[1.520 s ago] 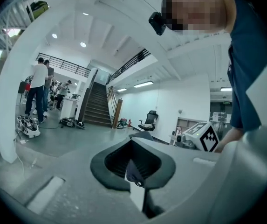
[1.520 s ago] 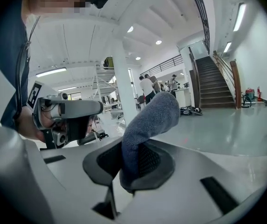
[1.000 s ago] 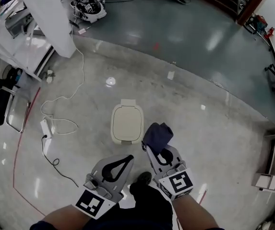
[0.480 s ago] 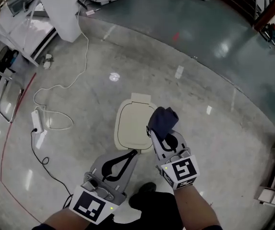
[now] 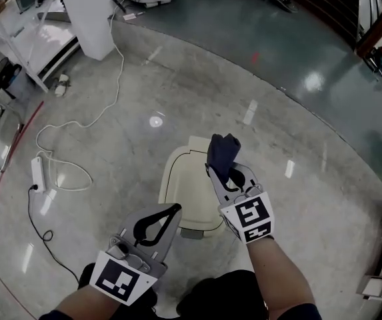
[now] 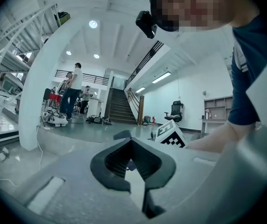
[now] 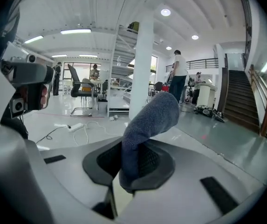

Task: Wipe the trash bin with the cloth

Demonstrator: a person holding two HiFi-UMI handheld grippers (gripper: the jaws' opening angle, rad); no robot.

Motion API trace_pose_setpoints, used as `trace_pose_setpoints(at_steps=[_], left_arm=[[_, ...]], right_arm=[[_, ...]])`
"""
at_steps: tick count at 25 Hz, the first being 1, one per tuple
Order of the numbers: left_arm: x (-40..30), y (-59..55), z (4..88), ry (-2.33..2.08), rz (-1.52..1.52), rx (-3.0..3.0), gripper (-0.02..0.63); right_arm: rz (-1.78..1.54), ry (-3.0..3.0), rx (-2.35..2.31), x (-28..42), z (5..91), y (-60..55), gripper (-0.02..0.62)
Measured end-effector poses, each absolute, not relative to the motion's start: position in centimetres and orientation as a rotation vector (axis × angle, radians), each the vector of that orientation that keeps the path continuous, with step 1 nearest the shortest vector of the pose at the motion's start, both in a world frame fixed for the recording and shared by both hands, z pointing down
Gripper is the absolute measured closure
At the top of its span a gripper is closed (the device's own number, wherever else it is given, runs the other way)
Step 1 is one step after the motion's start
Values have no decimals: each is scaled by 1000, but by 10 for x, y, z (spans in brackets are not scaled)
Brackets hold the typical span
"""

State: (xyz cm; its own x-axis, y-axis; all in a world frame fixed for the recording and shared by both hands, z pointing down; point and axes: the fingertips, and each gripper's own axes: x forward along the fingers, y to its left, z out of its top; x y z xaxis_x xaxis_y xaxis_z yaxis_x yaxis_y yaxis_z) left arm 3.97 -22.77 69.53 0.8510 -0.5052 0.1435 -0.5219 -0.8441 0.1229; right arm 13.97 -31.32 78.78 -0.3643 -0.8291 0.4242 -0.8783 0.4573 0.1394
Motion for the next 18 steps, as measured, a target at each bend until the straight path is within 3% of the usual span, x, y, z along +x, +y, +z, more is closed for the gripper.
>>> trace_pose_setpoints(at_steps=[10,18], left_arm=[[23,-256,747,-893,138,2902,609],[-2,-257,735,-969,92,2912,609]], right_arm=[[-217,-1934,940,109,861,-365,543],[-439,-1609,546,87,904,-376,543]])
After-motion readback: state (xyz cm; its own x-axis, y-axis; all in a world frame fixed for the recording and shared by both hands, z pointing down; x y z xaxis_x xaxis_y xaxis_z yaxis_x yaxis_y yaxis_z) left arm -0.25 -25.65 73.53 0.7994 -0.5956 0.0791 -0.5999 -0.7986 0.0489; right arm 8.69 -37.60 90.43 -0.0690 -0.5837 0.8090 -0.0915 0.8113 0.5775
